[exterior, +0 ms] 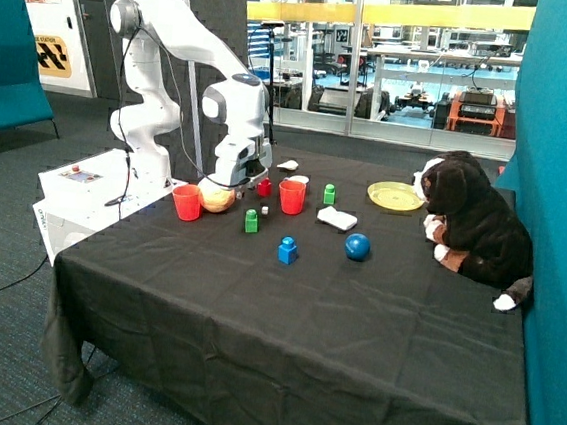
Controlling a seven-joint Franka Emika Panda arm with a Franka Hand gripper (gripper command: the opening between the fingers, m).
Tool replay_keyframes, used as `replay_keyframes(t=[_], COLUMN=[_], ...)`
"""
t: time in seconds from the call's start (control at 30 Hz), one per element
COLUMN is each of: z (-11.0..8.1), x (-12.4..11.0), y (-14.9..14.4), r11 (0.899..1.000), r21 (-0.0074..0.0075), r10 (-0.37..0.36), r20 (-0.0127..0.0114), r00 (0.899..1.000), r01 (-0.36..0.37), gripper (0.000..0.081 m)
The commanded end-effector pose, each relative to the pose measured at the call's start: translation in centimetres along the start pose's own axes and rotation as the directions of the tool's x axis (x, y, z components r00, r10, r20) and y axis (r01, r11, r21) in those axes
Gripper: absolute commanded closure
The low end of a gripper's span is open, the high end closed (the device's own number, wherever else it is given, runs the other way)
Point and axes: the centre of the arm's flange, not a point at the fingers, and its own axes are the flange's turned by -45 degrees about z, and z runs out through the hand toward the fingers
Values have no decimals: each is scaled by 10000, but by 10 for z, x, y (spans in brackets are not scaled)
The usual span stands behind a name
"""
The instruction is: Stack green blocks
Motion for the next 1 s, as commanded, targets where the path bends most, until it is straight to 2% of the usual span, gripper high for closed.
replay_keyframes(t=[0.0, 0.23, 0.47, 0.97], z=[9, 14, 16, 26], x=[3, 1, -2, -1], y=[2, 10, 19, 2], r11=[9999, 9999, 10000, 9993], r21=[0, 0, 0, 0], r10=[-144, -134, -88, -379], r20=[-3, -3, -3, -3], r00=[9999, 9999, 10000, 9993], r01=[144, 134, 88, 379], gripper=[324, 311, 345, 387])
